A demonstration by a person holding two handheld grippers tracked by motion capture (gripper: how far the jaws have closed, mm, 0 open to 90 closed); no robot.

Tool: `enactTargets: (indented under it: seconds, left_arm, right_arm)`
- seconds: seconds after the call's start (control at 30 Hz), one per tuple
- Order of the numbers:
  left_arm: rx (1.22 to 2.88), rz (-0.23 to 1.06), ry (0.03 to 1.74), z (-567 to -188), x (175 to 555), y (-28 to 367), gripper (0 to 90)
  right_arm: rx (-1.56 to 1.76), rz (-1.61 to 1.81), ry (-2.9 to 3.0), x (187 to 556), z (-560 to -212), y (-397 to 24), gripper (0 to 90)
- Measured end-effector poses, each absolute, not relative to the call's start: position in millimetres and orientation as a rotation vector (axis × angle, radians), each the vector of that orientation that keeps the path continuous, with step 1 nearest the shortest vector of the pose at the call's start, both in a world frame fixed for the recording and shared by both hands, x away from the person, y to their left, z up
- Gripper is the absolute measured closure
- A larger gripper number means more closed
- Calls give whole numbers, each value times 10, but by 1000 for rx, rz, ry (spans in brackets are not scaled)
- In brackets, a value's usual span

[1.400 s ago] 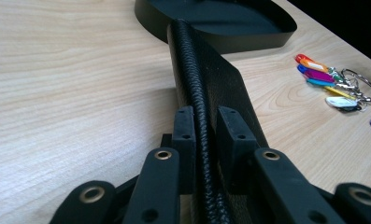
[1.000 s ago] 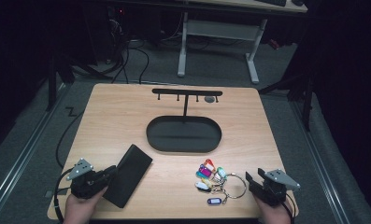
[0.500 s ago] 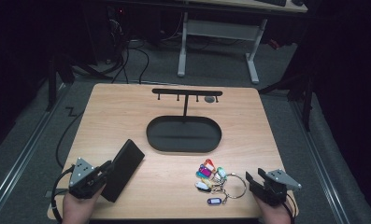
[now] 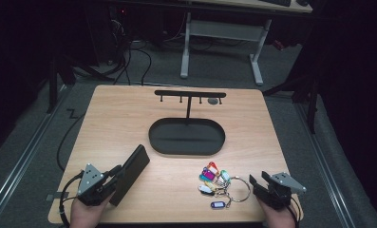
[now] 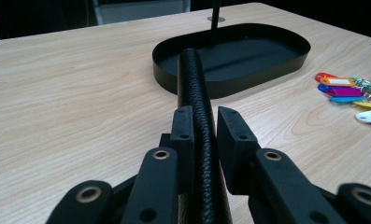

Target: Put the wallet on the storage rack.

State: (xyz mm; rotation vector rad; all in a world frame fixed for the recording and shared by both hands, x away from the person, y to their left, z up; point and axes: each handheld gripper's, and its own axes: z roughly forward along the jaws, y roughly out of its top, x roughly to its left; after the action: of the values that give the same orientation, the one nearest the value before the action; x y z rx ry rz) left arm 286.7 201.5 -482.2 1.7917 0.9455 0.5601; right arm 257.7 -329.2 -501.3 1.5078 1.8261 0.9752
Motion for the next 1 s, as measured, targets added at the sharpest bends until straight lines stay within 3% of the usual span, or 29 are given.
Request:
enactTargets:
  seconds: [0.63, 1.0]
  left_arm:
    - [1840, 519, 961, -4900, 2869, 1978, 658]
    - [1864, 520, 980, -4962, 2820, 2033, 637]
  right_arm:
    - [1500, 979, 1826, 2585, -5002, -3286, 458]
    - [1488, 984, 1839, 2617, -5002, -3262, 457]
